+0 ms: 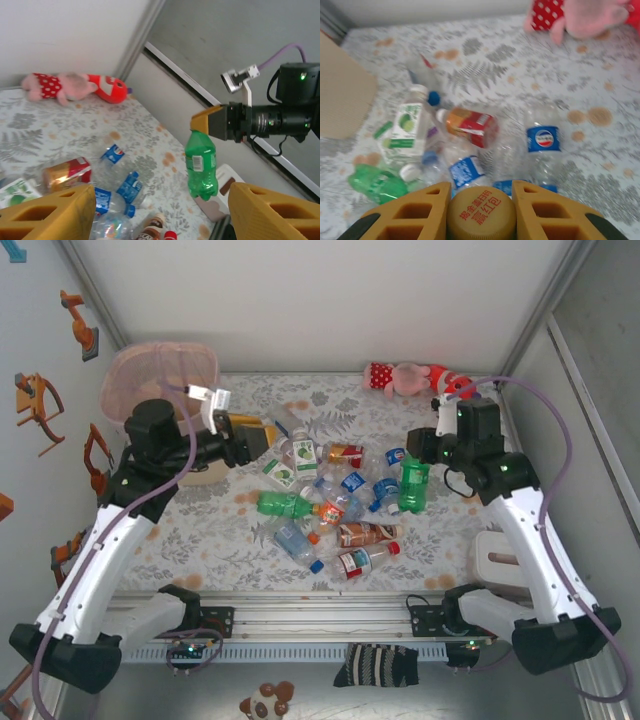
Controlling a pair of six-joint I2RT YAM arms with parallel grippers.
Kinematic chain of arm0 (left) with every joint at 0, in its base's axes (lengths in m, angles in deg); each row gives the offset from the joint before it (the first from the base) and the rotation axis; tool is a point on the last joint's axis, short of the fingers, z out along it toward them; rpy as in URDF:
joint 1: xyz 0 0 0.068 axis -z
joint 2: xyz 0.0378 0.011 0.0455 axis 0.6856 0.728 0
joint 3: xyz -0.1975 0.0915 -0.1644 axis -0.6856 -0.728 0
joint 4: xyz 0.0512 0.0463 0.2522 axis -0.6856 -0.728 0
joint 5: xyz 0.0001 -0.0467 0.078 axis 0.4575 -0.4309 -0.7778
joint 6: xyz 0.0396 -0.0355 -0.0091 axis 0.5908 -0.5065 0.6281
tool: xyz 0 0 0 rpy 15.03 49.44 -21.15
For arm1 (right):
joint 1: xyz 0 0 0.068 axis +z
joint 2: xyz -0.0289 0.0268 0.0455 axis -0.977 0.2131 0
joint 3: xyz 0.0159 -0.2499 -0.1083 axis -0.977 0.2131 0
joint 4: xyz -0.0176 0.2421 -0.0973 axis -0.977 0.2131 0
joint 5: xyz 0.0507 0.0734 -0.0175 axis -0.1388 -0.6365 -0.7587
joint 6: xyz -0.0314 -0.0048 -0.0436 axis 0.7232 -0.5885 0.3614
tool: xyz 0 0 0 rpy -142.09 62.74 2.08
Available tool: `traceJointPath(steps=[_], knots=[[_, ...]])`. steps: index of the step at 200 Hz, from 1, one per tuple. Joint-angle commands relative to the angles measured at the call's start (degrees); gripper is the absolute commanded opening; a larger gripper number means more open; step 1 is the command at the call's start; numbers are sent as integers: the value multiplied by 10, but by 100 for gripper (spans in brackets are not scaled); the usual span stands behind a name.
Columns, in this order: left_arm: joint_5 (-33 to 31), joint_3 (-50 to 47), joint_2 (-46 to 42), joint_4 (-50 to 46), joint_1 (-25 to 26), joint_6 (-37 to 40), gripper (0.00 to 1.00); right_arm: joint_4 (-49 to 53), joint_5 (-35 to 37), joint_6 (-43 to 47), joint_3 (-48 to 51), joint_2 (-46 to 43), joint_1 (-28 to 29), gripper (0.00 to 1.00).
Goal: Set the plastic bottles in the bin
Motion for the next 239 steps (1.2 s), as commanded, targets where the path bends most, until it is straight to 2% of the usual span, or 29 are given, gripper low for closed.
traceJointPath(steps=[1,57,114,177,239], knots=[[-13,-1,29,60,46,11,71,-58,-41,-30,-25,-20,20,20],[-31,68,137,77,171,33,77,-137,-86,-61,-50,-37,74,20],[-25,125,230,130,261,14,80,-161,-70,-62,-64,-40,122,21],[-69,149,273,92,297,44,78,-164,-68,-67,-80,-49,135,21],[-74,144,271,104,302,50,60,-160,-67,-69,-83,-51,139,21]])
